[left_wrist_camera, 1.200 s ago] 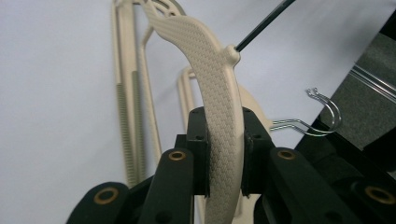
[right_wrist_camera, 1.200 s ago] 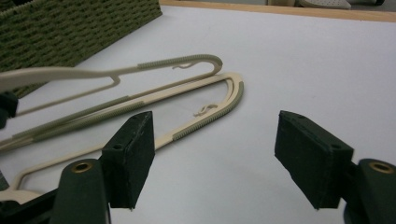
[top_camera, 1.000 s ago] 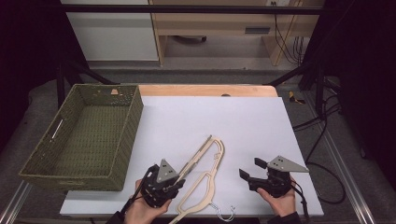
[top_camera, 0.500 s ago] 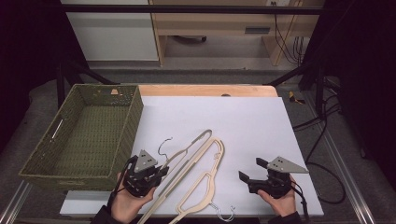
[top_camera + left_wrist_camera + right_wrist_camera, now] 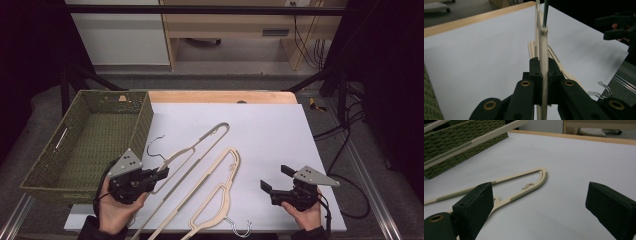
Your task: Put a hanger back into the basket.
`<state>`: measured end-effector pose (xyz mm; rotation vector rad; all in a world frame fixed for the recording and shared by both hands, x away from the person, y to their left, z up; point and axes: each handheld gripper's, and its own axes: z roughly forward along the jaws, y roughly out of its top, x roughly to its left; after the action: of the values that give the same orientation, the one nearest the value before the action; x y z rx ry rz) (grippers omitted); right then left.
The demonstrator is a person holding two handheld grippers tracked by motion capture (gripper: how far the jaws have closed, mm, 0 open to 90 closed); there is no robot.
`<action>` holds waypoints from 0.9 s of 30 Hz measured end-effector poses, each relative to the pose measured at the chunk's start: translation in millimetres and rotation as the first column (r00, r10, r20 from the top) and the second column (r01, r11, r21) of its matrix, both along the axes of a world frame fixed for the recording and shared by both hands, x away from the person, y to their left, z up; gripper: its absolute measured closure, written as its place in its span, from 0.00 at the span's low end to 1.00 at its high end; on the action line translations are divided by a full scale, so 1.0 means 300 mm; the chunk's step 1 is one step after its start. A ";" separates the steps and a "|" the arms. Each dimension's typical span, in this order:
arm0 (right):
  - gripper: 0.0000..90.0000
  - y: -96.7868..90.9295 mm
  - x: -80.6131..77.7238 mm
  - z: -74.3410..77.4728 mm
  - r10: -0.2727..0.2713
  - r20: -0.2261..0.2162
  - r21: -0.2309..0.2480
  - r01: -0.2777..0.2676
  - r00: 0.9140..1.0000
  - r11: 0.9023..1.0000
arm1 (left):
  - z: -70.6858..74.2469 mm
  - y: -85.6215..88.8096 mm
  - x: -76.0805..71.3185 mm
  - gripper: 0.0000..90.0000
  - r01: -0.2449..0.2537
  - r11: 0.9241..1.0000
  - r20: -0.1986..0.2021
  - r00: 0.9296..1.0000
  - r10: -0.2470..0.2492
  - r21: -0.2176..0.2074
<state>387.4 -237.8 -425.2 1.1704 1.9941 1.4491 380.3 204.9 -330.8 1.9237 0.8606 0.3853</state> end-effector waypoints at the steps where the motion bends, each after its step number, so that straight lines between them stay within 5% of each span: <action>1: 0.09 -0.002 0.001 0.001 0.003 0.004 -0.001 -0.003 1.000 1.000 | 0.015 0.009 0.001 0.95 0.000 1.000 0.009 1.000 0.000 -0.007; 8: 0.06 -0.004 0.014 -0.001 -0.013 0.006 -0.016 0.013 1.000 1.000 | 0.125 0.057 0.025 0.95 -0.006 1.000 0.059 0.998 0.005 0.011; 18: 0.05 -0.011 0.010 0.007 -0.024 0.005 -0.006 0.024 1.000 1.000 | 0.269 0.173 0.096 0.95 0.029 0.999 0.088 0.996 -0.028 -0.018; 27: 0.05 -0.012 0.011 0.005 -0.022 0.007 -0.016 0.022 1.000 1.000 | 0.326 0.282 0.182 0.95 -0.034 0.999 0.094 0.995 0.031 0.032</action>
<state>390.8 -241.3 -423.8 1.1758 1.9789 1.4219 434.9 289.6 -233.1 1.9089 0.8294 0.5080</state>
